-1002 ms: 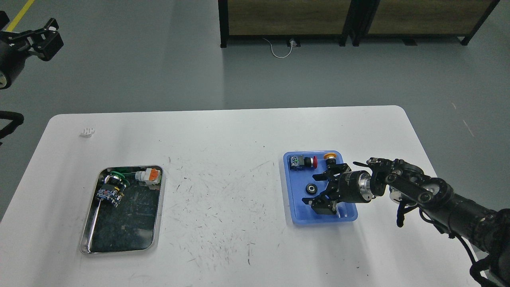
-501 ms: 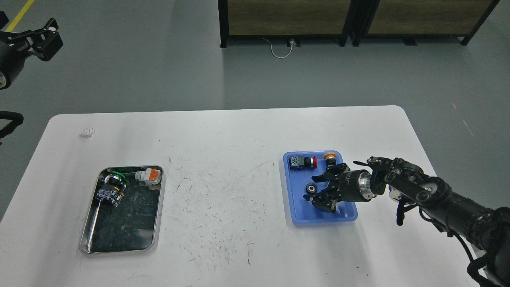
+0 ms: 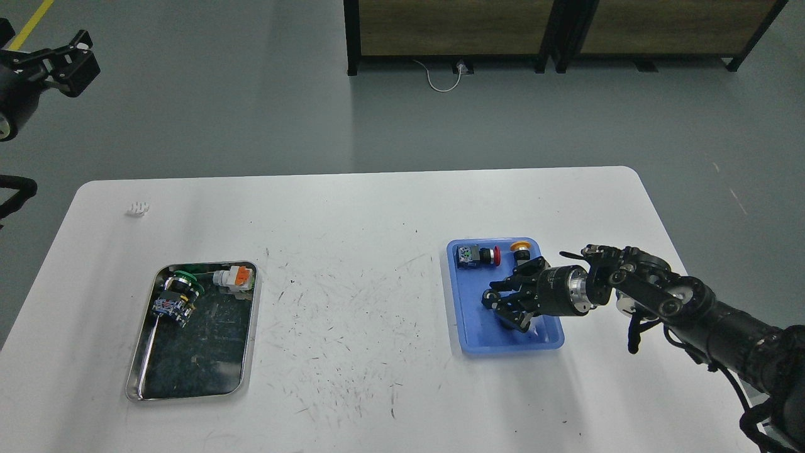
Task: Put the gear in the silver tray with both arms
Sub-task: 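Grasp the gear and carry it out of the blue tray toward the silver tray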
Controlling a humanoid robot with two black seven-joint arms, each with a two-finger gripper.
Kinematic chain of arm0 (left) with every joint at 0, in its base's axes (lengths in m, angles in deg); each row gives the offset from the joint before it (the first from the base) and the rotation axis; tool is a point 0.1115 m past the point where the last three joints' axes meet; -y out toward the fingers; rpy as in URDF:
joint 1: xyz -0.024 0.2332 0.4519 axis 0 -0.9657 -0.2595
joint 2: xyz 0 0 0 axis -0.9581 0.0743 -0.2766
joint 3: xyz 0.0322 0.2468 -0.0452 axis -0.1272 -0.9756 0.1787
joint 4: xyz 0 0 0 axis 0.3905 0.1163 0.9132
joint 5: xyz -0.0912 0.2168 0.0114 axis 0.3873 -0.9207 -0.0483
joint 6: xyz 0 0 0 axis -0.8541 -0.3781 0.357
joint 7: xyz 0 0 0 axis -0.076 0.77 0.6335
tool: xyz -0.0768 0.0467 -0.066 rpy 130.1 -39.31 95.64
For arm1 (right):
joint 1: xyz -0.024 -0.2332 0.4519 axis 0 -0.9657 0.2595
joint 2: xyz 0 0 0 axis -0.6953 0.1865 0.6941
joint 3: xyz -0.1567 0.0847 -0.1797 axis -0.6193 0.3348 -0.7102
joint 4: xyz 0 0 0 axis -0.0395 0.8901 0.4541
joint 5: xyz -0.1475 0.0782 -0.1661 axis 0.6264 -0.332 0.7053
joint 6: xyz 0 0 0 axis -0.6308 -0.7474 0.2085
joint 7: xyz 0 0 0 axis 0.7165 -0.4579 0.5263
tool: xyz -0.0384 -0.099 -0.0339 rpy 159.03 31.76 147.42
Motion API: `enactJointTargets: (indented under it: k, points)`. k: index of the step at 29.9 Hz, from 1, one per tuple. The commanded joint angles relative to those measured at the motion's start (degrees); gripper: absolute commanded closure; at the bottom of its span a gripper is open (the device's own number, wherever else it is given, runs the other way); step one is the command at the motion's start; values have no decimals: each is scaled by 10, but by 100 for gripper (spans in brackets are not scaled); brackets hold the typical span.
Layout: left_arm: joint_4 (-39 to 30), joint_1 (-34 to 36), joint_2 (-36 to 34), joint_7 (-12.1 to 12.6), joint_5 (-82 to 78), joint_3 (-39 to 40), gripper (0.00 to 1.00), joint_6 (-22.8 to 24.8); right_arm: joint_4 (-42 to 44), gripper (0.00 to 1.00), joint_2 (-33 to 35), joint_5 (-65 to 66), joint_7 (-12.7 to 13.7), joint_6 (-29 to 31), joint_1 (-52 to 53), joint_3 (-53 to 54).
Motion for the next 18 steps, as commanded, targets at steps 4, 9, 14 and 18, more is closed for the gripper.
enactJointTargets:
  k: [4, 9, 14, 18]
  points:
    - [0, 0, 0, 1, 0, 0, 2, -2, -3, 91, 0, -1, 4, 0, 2, 6]
    - [0, 0, 0, 3, 1, 0, 2, -4, -32, 90, 15, -4, 4, 0, 17, 13]
    - [-1, 0, -2, 4, 1, 0, 2, -3, -64, 90, 11, -5, 5, 0, 36, 11]
    - [-2, 0, -2, 4, 1, 0, 2, -3, -64, 89, -23, -4, 6, 0, 49, -4]
